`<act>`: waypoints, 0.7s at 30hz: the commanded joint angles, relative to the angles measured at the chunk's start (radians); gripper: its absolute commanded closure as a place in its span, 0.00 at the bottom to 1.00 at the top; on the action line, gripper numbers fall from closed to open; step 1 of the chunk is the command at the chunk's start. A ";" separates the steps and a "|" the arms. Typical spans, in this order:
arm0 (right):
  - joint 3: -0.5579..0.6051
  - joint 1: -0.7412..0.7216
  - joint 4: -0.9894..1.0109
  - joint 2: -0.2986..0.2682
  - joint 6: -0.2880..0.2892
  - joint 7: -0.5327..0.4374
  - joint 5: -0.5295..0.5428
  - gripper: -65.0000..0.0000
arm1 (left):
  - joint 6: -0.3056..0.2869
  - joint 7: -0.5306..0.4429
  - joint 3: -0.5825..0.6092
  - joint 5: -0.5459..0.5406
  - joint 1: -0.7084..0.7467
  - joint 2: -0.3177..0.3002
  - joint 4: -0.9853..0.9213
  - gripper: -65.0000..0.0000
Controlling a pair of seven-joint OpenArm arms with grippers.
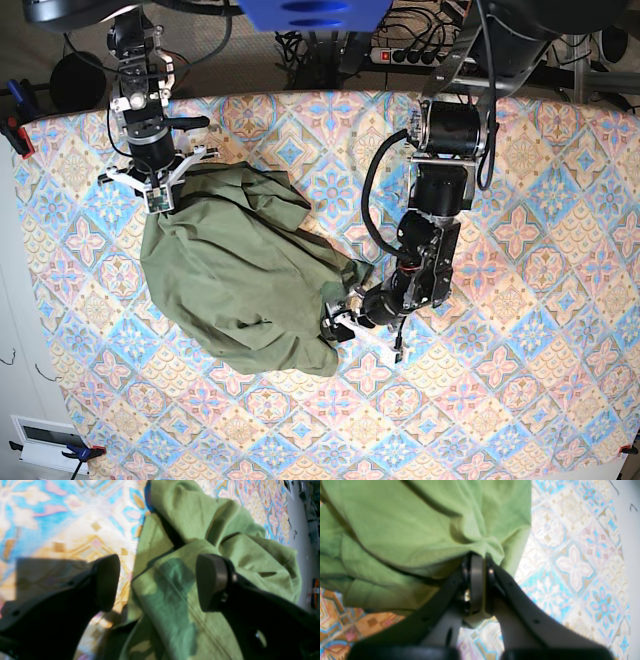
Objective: Layout the t-shirt on the table in an organized manner, then fold the t-shirt properly
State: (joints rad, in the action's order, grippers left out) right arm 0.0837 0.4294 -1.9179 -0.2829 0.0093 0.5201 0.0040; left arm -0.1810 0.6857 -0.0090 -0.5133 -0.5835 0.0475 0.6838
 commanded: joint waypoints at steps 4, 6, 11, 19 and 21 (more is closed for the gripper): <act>-0.005 -0.004 -0.022 -0.009 -0.006 -0.025 -0.003 0.99 | -0.015 -0.053 0.001 -0.008 -0.066 0.030 -0.083 0.28; -0.005 -0.004 -0.022 -0.009 -0.006 -0.025 -0.003 0.99 | -0.018 -0.051 0.007 -0.008 -0.071 0.036 -0.098 0.28; -0.005 -0.005 -0.022 -0.009 -0.006 -0.025 -0.003 0.99 | -0.021 -0.036 0.174 -0.015 -0.069 0.056 -0.094 0.43; -0.006 -0.007 -0.022 -0.009 -0.006 -0.025 -0.003 0.99 | -0.018 -0.021 0.220 -0.014 -0.040 0.050 0.004 1.00; -0.008 -0.008 -0.021 -0.009 -0.006 -0.025 -0.003 0.99 | -0.018 0.024 0.215 -0.015 -0.028 0.015 0.043 1.00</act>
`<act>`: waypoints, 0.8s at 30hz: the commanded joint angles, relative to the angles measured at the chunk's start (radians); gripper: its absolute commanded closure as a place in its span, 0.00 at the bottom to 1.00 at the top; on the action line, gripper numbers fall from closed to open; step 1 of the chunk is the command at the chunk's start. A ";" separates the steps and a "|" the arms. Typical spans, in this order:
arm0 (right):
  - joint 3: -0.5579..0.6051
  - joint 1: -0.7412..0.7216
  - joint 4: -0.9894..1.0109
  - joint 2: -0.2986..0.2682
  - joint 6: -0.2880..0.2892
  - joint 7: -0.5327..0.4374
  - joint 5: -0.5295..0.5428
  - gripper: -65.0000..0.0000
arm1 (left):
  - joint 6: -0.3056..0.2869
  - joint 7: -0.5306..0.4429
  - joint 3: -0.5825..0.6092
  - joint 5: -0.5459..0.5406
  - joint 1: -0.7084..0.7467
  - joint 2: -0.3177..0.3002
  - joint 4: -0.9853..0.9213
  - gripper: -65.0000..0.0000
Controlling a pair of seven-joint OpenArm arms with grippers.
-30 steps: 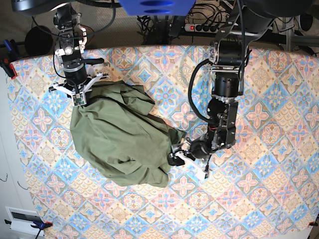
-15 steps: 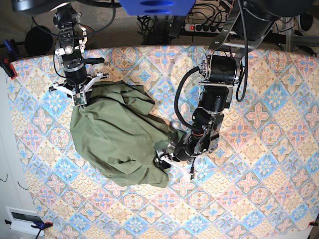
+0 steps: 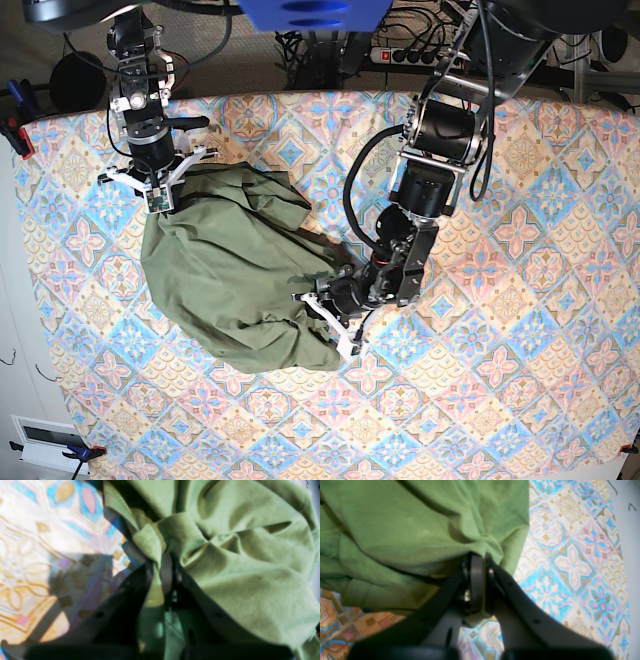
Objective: Layout the t-shirt on the table in an organized manner, then fold the t-shirt properly
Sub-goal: 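Pull the shirt apart, left gripper dragging its end away from the right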
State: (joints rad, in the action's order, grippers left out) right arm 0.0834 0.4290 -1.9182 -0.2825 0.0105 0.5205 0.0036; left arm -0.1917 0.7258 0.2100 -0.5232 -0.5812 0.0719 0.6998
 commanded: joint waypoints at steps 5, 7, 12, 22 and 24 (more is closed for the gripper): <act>-0.012 -0.009 -0.019 -0.010 -0.007 -0.026 -0.001 0.99 | -0.002 0.082 -0.005 -0.007 0.057 -0.108 0.304 1.00; -0.015 -0.011 -0.016 -0.010 -0.007 -0.026 -0.001 0.99 | -0.001 0.104 -0.005 -0.007 0.092 -0.156 0.409 1.00; -0.015 -0.065 -0.016 -0.010 -0.007 -0.018 -0.001 0.99 | -0.001 0.140 -0.011 -0.056 0.158 -0.295 0.559 1.00; 0.126 -0.083 -0.019 -0.042 -0.007 -0.018 -0.001 0.91 | -0.002 0.213 -0.287 -0.286 0.330 -0.501 0.709 1.00; 0.206 -0.104 -0.019 -0.064 -0.007 -0.018 -0.001 0.82 | -0.004 0.216 -0.309 -0.303 0.364 -0.525 0.736 1.00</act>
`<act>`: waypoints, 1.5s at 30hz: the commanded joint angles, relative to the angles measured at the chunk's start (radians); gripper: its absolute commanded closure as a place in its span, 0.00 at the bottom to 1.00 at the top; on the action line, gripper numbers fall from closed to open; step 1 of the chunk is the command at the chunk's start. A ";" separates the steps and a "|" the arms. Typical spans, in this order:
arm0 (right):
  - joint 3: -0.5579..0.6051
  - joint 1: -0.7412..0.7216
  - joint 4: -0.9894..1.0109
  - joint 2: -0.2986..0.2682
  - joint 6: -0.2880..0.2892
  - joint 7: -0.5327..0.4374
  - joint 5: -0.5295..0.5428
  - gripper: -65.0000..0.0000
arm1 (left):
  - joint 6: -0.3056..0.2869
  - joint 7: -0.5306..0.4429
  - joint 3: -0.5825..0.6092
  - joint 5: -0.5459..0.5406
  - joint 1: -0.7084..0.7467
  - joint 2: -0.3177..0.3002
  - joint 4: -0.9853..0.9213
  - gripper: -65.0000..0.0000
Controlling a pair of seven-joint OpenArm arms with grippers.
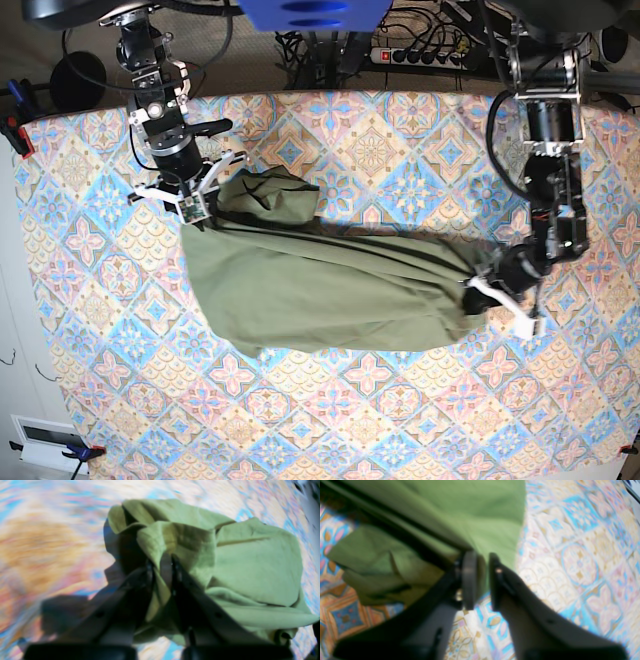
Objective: Layout the t-shirt on the table in an organized manner, then fold the t-shirt properly
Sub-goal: 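Pull the shirt apart, left gripper dragging its end away from the right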
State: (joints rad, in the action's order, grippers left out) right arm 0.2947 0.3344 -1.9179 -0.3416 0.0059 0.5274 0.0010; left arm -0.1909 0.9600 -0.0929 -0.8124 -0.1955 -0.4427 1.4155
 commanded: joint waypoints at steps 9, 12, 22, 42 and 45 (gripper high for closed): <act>0.087 0.012 -0.021 -0.018 -0.002 -0.023 0.001 0.58 | -0.006 -0.019 -0.123 -0.025 0.116 -0.069 0.115 1.00; 0.087 0.019 -0.018 -0.017 -0.002 -0.023 0.004 0.58 | -0.006 -0.017 -0.140 -0.023 0.121 -0.071 0.114 1.00; 0.107 0.019 0.027 -0.012 -0.002 -0.023 0.007 0.58 | -0.006 -0.016 -0.136 -0.026 0.149 -0.069 0.118 1.00; 0.185 -0.047 0.154 0.043 -0.002 -0.025 0.006 0.58 | -0.008 -0.016 -0.140 -0.029 0.173 -0.069 0.118 1.00; 0.185 -0.047 0.157 0.043 -0.002 -0.025 0.006 0.58 | -0.008 -0.016 -0.141 -0.029 0.173 -0.069 0.118 1.00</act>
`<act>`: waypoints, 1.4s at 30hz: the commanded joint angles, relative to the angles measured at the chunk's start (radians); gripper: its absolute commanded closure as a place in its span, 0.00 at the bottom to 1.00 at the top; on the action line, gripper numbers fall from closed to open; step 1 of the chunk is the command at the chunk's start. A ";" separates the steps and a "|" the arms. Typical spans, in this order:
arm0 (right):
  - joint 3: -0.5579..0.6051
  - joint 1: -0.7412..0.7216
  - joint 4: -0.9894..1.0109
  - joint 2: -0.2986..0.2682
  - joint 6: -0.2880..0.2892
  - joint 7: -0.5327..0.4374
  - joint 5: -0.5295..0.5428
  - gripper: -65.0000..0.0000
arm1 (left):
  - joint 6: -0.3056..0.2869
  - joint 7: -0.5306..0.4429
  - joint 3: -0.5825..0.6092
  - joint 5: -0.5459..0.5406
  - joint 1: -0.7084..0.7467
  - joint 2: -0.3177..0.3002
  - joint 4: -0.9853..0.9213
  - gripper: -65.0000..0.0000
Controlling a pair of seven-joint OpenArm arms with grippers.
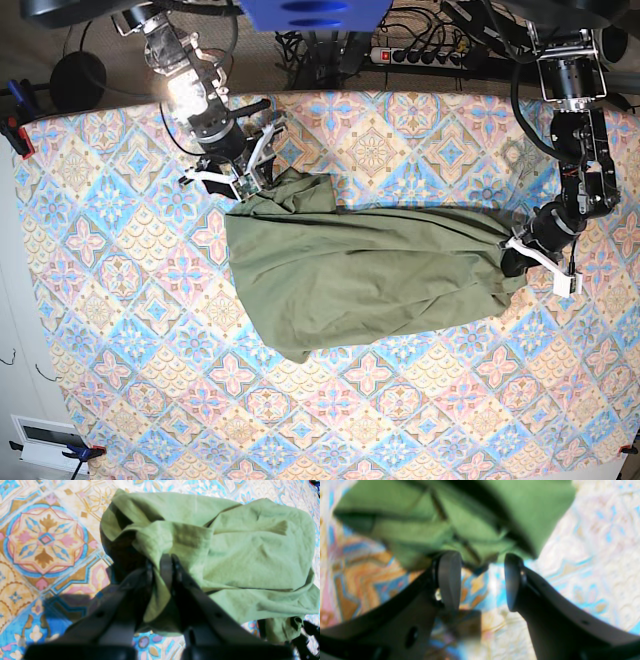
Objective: Layout the t-shirt on the table in an organized manner, then fold the t-shirt properly
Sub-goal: 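Pull the shirt apart, left gripper dragging its end away from the right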
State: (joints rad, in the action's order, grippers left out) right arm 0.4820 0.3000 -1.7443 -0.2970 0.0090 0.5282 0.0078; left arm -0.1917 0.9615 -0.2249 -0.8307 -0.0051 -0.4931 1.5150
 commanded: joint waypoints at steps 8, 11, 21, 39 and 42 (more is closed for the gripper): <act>-0.003 -0.065 0.031 -0.001 -0.005 -0.026 0.001 0.58 | -0.007 -0.017 -0.003 -0.011 -0.017 -0.017 0.019 1.00; -0.001 -0.084 0.043 -0.001 -0.005 -0.026 -0.001 0.64 | -0.007 -0.017 -0.003 -0.011 -0.017 -0.016 0.019 1.00; -0.003 -0.088 0.048 -0.001 -0.005 -0.026 -0.001 1.00 | -0.007 -0.017 -0.003 -0.008 -0.017 -0.016 0.017 1.00; -0.217 -0.158 -0.075 -0.100 -0.004 -0.024 0.001 0.99 | -0.007 -0.017 0.051 -0.003 -0.204 -0.017 0.011 1.00; -0.243 -0.207 -0.073 -0.121 -0.004 -0.024 0.001 0.99 | -0.007 -0.017 0.084 -0.002 -0.256 -0.016 0.009 1.00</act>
State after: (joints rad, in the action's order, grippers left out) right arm 0.2485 0.1051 -1.7988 -0.4049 0.0204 0.5266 0.0143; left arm -0.1963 0.9695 -0.1314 -0.8227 -0.2371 -0.4904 1.5078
